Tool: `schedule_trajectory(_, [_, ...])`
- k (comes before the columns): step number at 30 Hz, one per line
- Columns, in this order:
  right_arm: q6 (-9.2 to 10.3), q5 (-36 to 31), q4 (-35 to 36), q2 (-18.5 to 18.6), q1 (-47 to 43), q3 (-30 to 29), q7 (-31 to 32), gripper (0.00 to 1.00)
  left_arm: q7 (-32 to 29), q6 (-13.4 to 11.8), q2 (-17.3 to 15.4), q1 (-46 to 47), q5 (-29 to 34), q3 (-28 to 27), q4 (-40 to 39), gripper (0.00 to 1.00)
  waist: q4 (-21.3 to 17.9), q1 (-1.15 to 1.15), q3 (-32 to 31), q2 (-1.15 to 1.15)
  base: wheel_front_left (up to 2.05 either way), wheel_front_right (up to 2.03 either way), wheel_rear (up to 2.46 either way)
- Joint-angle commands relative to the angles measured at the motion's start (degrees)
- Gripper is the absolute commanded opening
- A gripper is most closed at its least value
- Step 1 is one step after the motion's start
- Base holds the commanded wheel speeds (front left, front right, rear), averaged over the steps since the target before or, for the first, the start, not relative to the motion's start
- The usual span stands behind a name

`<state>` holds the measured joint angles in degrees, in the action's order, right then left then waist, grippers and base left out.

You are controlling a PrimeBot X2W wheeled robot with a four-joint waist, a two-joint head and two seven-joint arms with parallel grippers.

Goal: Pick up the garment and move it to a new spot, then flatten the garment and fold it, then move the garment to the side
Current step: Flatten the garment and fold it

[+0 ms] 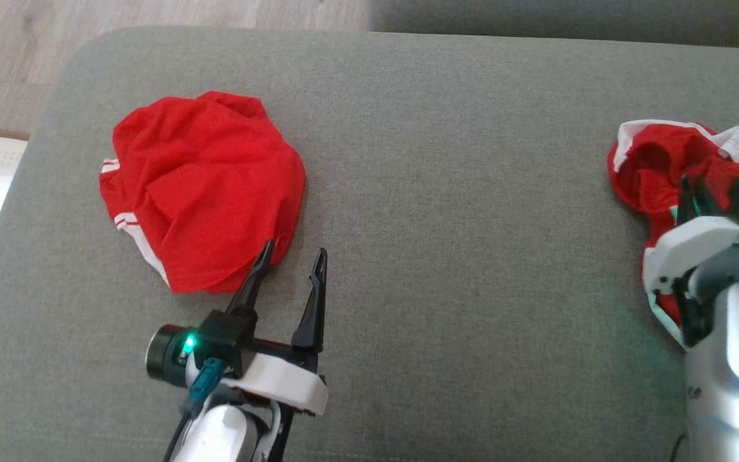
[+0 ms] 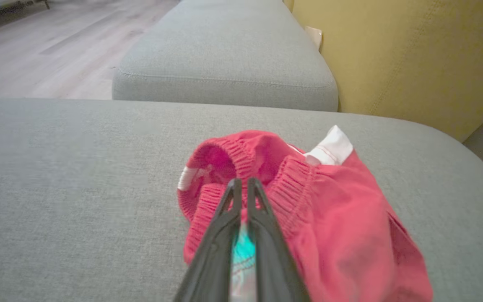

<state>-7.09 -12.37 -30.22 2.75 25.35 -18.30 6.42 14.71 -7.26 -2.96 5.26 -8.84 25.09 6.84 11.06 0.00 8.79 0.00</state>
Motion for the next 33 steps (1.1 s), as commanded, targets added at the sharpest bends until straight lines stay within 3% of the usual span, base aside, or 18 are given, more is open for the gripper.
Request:
schedule_trajectory(1, [-0.40, 1.28, 1.57, 0.13, 2.86, 2.47, -0.90, 0.00, 0.29, -0.19, 0.08, 2.49, -0.55, -1.69, -1.74, 1.00, -0.12, 0.00, -0.06, 0.00, 0.00, 0.00, 0.00])
schedule_trajectory(12, [-0.40, 11.44, 4.96, 0.13, -0.30, 14.67, -5.19, 0.00, 0.29, 0.08, 0.08, 2.13, -0.27, -2.03, -1.39, 1.00, -1.14, 0.00, -1.10, 0.00, 0.00, 0.00, 0.00])
schedule_trajectory(25, [-0.40, 18.35, 17.92, 0.13, -9.94, 22.97, -8.95, 0.00, 0.29, -0.06, 0.08, 0.80, -0.21, -3.64, -1.85, 1.00, -3.17, 0.00, -3.82, 0.00, 0.00, 0.00, 0.00])
schedule_trajectory(26, [-0.40, 18.70, 18.62, 0.13, -11.37, 23.39, -9.44, 0.36, 0.29, -0.06, 0.08, 0.74, -0.21, -3.68, -1.88, 1.00, -3.26, 0.00, -3.96, 0.00, 0.00, 0.00, 0.00])
schedule_trajectory(27, [-0.40, 19.25, 19.03, 0.13, -12.82, 23.65, -9.82, 1.00, 0.29, -0.04, 0.08, 0.67, -0.21, -3.68, -1.87, 1.00, -3.33, 0.00, -4.19, 0.00, 0.00, 0.00, 0.00])
schedule_trajectory(33, [-0.40, 20.18, 19.56, 0.13, -18.84, 24.44, -12.08, 1.00, 0.29, 0.15, 0.08, -0.27, -0.02, -3.74, -1.71, 1.00, -3.87, 0.00, -5.52, 0.00, 0.00, 0.00, 0.00])
